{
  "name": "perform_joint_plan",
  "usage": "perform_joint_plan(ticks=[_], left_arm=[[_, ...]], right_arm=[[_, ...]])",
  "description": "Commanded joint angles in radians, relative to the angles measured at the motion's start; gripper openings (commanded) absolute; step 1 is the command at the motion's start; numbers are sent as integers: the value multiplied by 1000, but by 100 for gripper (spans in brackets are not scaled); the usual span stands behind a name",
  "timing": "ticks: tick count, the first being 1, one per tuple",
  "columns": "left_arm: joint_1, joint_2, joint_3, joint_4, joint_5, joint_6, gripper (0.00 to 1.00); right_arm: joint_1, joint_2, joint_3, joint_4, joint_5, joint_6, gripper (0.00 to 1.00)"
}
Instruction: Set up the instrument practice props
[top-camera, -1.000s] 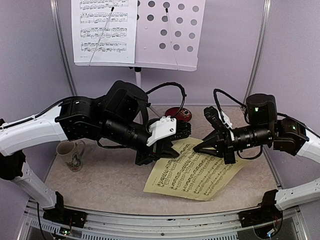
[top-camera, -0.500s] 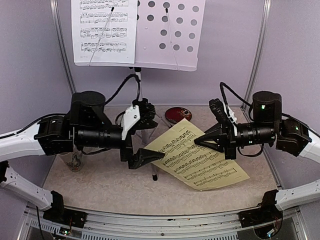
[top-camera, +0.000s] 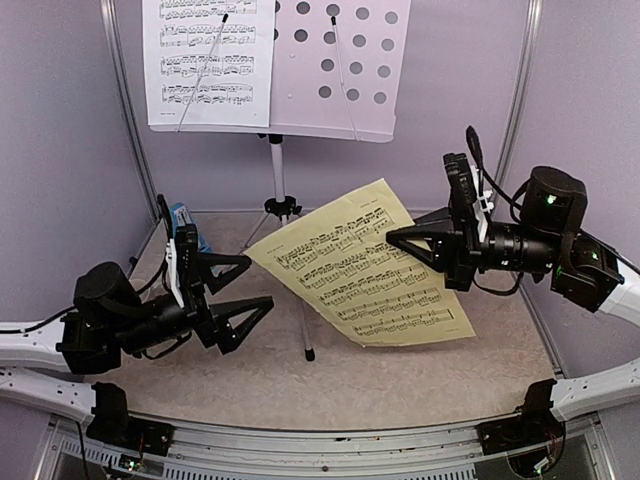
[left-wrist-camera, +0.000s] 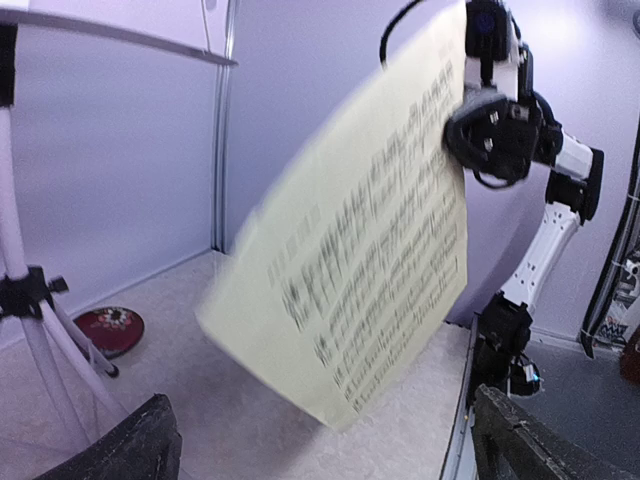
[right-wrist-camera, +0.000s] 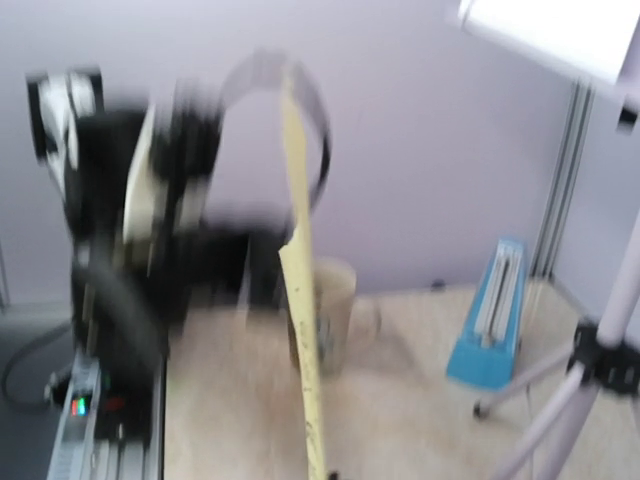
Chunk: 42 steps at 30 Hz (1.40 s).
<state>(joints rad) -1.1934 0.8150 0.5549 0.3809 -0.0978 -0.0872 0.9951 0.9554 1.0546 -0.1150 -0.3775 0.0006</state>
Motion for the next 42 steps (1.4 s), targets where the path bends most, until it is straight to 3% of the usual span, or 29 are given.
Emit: perform_joint_plan(ticks=[1,5,12,20,27,32,35,40,42], left_arm=[[-86,12,-78,264,-71,-1,99],[-143,123,-43,344,-99,71,99],[-139,248,26,454,-108,108,93],[-66,267,74,476,31,28,78],[-88,300,164,449,118,19,43],[-103,304,212,443,108,26,1],[-100,305,287,352,33,9,0],[-63,286,448,143,-108,-19,0],[-27,274,513,74,-167,-42,0]], right_arm=[[4,-12,30,201,-17,89,0],[-9,-9,8,316,-63,176,0],[-13,-11,-7,408,-124,260,0],[-15,-20,-14,411,-152,275,0],[-19,-15,-28,445,-146,282,0],[-28,-14,-32,454,-133,286,0],[-38,-12,-19,446,-102,279,0],[-52,23,98,286,73,203,49],[-56,56,165,222,202,147,57]])
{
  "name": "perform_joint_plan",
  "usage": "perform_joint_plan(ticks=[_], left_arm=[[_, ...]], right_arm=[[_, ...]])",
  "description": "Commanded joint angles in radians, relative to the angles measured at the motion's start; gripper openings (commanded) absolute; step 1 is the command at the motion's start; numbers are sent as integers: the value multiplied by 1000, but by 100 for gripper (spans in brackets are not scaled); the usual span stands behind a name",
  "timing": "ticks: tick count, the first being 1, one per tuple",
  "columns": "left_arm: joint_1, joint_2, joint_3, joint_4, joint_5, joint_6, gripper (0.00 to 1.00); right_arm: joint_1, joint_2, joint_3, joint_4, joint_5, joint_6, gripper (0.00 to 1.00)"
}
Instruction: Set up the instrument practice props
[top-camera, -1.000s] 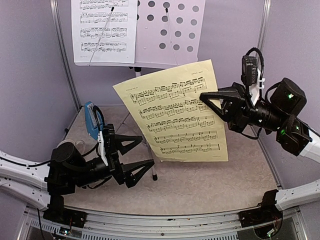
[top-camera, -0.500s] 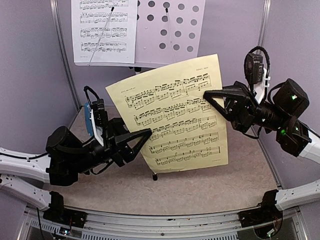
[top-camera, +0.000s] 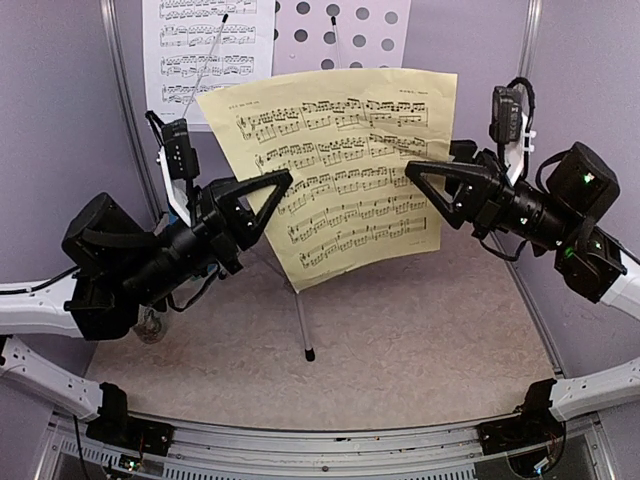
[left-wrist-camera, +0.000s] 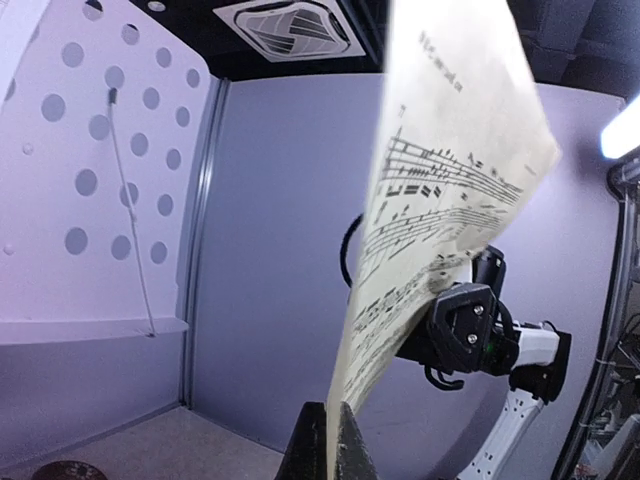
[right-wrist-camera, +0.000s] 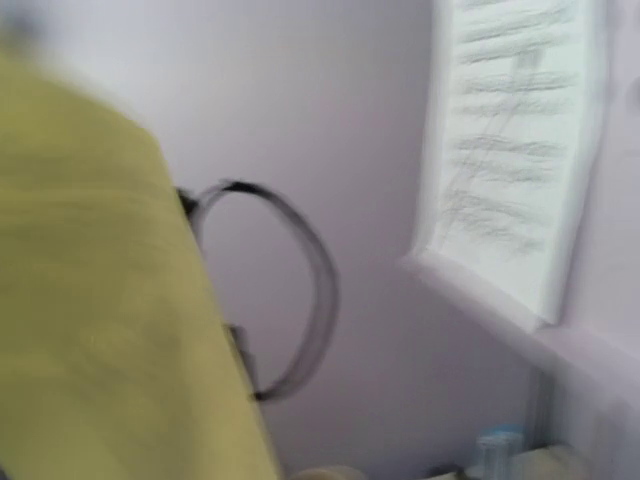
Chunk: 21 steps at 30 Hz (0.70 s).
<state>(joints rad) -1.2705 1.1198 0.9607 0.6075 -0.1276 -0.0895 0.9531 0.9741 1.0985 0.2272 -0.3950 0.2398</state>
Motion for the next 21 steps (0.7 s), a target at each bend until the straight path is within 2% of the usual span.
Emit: perform_joint_plan(ticks=[1,5,9,16,21], left_arm=[[77,-34,141,-192,-155,-47,0],[142,-44,285,-329,-216,-50,0],[186,-46,396,-441,-303,-68,0],[221,2,573,-598,-392,-67,0],[227,53,679,-661,-385,-44,0]], right_arm=[[-14,52,161,-137,269,-116,60],[-18,140,311,-199,428,-224,64],[-20,321,575,-384,561,-290,65],[-50,481,788,-482,582,-258,63],[-68,562,878,-516,558,-239,62]])
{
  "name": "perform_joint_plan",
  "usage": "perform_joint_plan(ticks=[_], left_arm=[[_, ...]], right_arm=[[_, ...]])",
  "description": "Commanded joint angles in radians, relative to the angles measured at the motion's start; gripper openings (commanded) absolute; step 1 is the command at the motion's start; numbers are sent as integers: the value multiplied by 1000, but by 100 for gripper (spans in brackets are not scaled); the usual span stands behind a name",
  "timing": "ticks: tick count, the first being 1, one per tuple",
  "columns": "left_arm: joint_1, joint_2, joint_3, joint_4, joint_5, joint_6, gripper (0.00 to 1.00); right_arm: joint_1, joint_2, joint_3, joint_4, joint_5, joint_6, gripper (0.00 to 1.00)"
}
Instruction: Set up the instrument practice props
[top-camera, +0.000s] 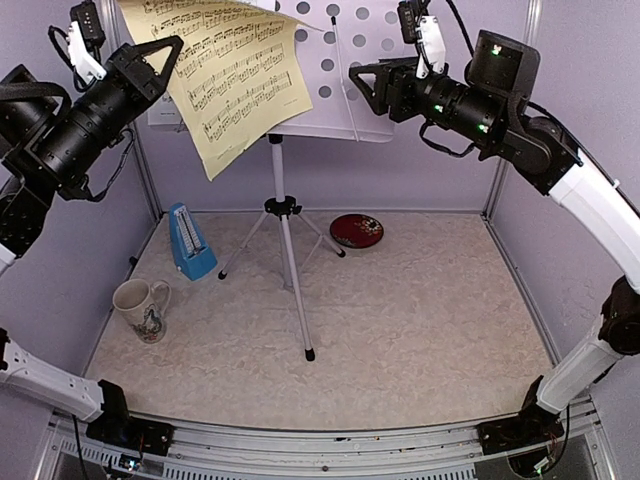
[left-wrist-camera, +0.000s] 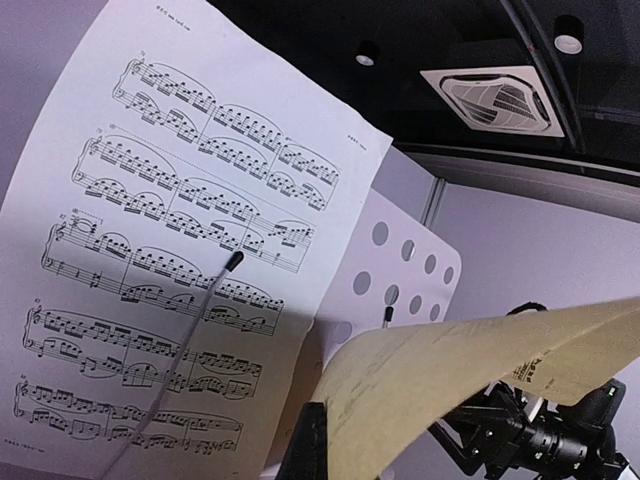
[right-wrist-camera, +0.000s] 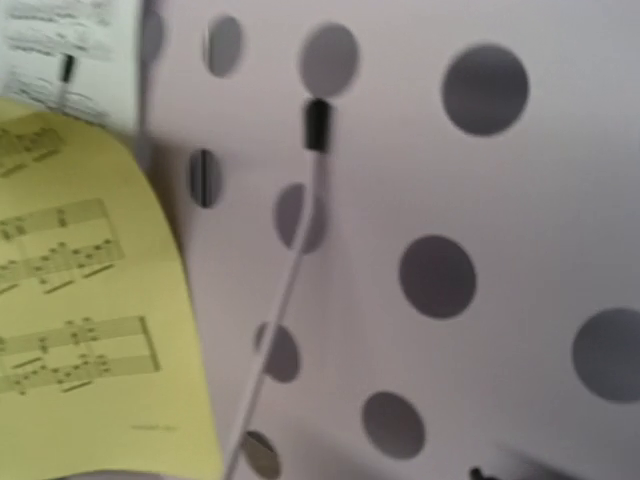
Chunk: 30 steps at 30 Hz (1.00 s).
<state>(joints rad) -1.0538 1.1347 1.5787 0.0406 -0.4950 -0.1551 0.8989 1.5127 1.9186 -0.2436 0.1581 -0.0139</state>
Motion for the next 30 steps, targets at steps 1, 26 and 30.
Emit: perform_joint_plan(ticks=[1,26,30], left_arm=[[12,49,85,-103,-10,27,0],[90,212,302,-170,110,81,0],[94,225,315,-162,110,94,0]], right_arm=[[-15,25,55,-30,-4,19,62],[-25,188,210,56,-37,47,41],[-26,191,206,62,-35,50,30]])
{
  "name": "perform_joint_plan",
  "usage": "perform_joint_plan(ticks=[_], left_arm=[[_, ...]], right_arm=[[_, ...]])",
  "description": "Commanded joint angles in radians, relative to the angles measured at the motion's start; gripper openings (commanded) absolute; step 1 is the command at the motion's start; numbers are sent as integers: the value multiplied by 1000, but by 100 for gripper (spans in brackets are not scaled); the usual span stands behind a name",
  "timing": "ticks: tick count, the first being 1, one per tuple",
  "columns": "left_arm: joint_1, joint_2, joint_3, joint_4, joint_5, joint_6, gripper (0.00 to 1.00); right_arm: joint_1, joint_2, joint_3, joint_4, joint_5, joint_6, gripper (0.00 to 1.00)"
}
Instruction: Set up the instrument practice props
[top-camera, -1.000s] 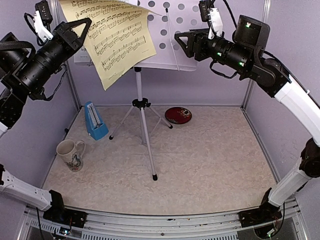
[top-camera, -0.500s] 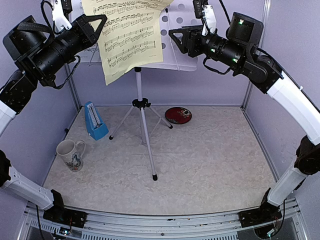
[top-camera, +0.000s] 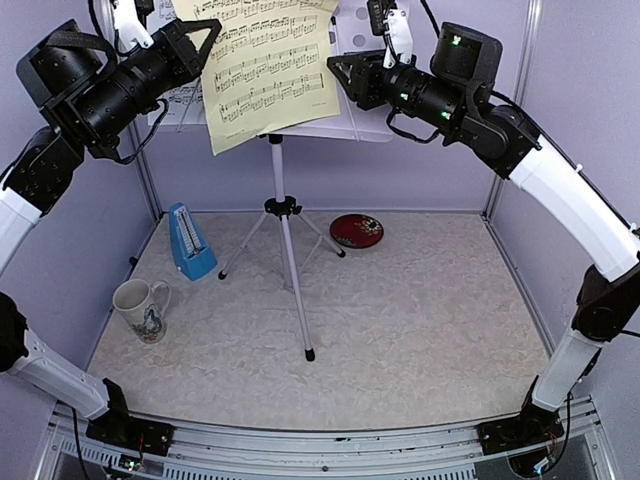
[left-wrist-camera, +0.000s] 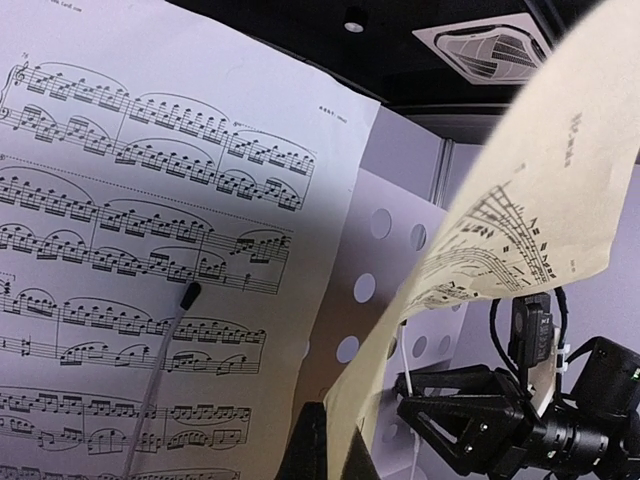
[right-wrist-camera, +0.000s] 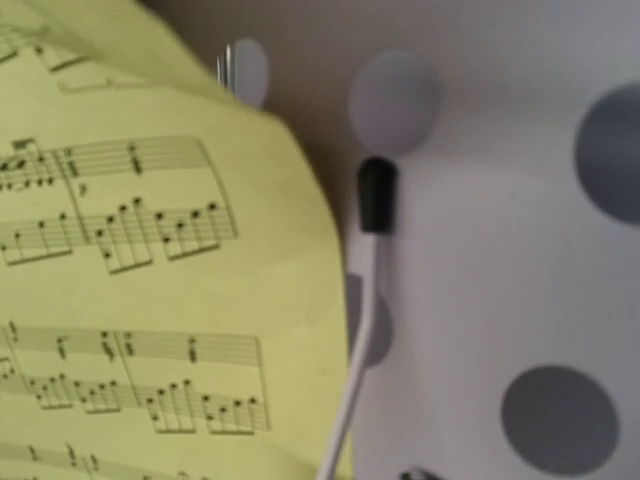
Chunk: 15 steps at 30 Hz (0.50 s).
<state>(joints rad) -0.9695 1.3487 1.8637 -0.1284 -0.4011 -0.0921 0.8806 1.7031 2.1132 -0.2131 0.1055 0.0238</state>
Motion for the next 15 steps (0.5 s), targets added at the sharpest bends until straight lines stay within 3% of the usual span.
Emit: perform_joint_plan(ticks=[1,6,15], left_arm=[[11,14,29,11,15,33,0],[25,23,29,21,12,37,0],[41,43,45,23,-25,65,0]], right_arm=[[-7,-2,6,36,15,14,26],[-7,-42,-75,117,19,20,2],[-7,-119,-258,294,2,28,0]])
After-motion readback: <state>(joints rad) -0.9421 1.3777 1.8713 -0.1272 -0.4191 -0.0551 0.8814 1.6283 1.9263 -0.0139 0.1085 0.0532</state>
